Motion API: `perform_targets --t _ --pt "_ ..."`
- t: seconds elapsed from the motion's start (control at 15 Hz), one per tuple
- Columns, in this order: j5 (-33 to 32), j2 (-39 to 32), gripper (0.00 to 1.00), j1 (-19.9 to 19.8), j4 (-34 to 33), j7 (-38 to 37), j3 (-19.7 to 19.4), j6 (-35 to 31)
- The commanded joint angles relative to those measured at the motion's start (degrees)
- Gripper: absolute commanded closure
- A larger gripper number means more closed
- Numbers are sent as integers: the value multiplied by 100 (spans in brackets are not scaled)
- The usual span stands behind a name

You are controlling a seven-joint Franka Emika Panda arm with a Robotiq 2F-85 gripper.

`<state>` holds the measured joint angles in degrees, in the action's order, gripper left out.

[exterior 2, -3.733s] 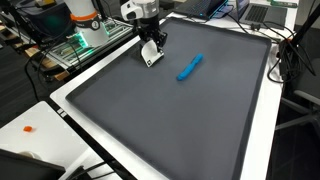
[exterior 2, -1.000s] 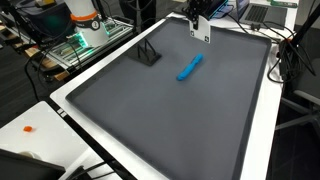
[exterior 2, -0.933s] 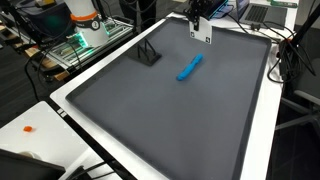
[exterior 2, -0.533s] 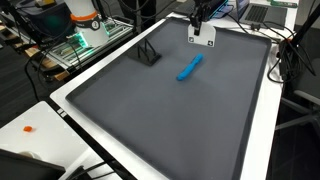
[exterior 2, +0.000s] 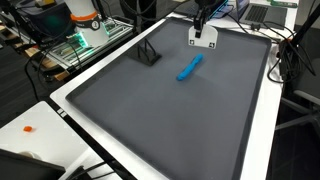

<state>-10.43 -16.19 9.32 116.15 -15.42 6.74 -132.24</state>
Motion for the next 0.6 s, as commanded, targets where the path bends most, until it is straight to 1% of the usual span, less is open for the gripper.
perform_targets --t 0.0,0.07,0.2,0.53 --pt "32 3 96 73 -9 28 -79 9" --pt "32 3 99 73 -12 30 -79 10" --pt "89 -66 99 63 10 14 -74 -48" --pt "121 -297 99 78 -150 18 -84 48"
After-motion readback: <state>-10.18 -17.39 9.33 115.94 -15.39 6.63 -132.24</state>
